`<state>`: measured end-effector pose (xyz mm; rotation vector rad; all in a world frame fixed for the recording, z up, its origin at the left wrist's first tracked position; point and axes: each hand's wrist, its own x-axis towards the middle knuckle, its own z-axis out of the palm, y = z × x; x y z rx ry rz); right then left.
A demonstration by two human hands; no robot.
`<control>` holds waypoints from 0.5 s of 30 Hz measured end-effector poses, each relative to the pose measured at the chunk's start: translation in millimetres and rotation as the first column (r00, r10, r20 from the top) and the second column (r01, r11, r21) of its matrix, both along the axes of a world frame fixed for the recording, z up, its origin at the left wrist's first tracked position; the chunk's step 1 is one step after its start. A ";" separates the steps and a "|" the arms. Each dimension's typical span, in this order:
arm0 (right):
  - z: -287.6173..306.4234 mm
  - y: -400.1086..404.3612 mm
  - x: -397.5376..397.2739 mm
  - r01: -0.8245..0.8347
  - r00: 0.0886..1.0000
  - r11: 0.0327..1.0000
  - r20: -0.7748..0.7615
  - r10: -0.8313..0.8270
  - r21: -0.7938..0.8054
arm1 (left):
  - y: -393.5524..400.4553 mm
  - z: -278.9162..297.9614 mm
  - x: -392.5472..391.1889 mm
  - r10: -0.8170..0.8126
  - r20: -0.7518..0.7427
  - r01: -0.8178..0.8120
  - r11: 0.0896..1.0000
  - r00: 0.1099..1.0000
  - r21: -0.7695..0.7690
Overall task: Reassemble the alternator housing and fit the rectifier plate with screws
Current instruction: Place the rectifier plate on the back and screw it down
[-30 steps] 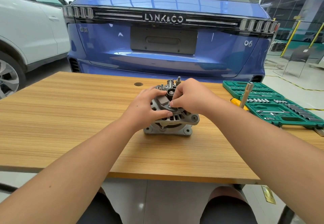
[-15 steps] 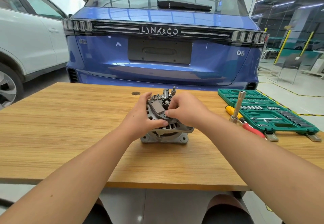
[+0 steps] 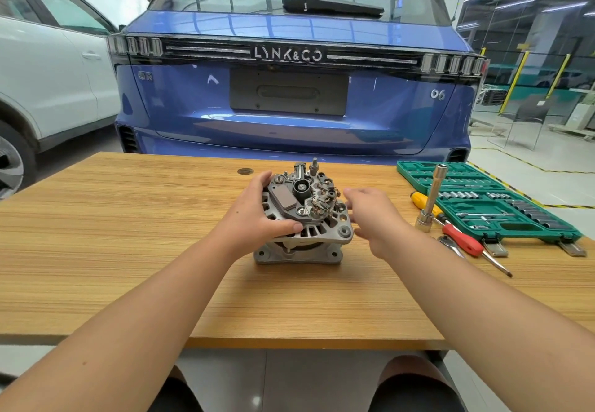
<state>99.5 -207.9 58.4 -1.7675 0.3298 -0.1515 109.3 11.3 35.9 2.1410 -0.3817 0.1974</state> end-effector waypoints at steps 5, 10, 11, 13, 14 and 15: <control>-16.1 6.1 -0.9 -0.031 1.000 0.997 -0.002 0.031 0.066 | -0.4 1.5 -1.1 0.013 0.001 -0.013 1.000 1.000 0.004; -22.9 2.2 4.0 0.019 1.000 0.982 0.002 -0.019 0.190 | -9.0 3.8 -7.1 0.066 0.010 -0.066 0.998 0.998 0.010; -22.4 0.3 4.8 0.023 1.000 0.980 0.002 -0.024 0.200 | -13.3 3.4 -9.3 0.090 0.025 -0.090 0.996 0.996 0.017; -21.0 -4.8 6.1 0.018 1.000 0.974 -0.008 -0.017 0.225 | -22.5 2.7 -14.4 0.149 0.073 -0.153 0.986 0.986 0.060; -20.6 -7.6 7.4 0.006 1.000 0.972 -0.015 -0.002 0.236 | -26.5 2.5 -16.9 0.172 0.097 -0.180 0.979 0.980 0.090; -20.0 -10.5 8.7 -0.011 0.999 0.970 -0.030 0.019 0.243 | -29.1 2.5 -19.2 0.184 0.115 -0.198 0.973 0.976 0.117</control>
